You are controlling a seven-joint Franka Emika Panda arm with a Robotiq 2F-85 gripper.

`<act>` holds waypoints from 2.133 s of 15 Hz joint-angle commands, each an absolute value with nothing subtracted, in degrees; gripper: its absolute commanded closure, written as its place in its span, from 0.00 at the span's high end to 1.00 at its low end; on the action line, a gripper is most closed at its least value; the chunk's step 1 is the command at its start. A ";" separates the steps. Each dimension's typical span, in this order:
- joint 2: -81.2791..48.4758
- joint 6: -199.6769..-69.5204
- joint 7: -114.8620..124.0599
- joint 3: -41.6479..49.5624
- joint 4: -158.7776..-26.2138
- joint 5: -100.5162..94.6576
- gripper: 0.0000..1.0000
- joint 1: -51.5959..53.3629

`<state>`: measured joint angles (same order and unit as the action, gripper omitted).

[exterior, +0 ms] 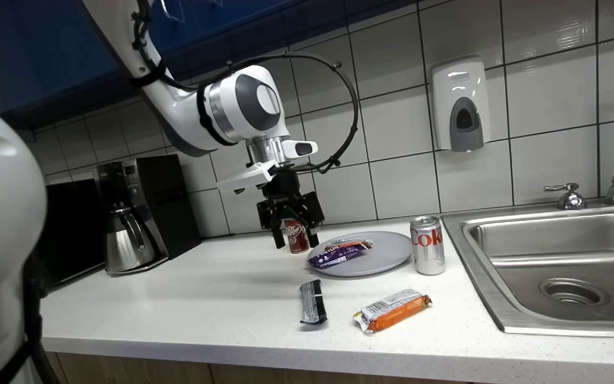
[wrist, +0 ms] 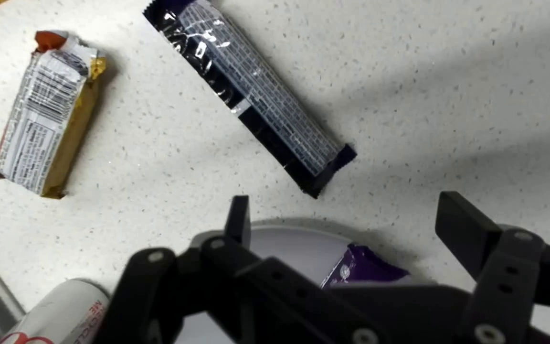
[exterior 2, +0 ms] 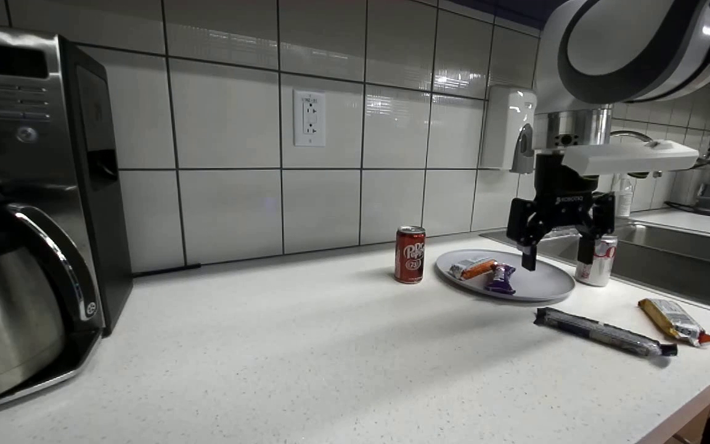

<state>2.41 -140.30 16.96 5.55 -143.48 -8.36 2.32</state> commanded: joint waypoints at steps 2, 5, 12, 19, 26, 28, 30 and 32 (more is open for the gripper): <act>3.64 -140.18 12.69 3.50 -144.97 -8.10 1.00 0.66; 4.57 -140.19 10.60 3.40 -146.19 -8.04 1.00 0.65; 4.64 -140.19 10.18 3.40 -146.30 -8.04 1.00 0.65; 4.64 -140.19 10.16 3.40 -146.31 -8.04 1.00 0.66; 3.45 -142.19 11.84 3.11 -146.63 -9.14 1.00 0.53; 3.07 -142.56 10.10 3.26 -146.62 -9.37 1.00 0.44; 2.76 -143.01 7.19 3.52 -146.65 -9.06 1.00 0.37; 2.45 -143.26 3.56 3.77 -146.62 -8.90 1.00 0.19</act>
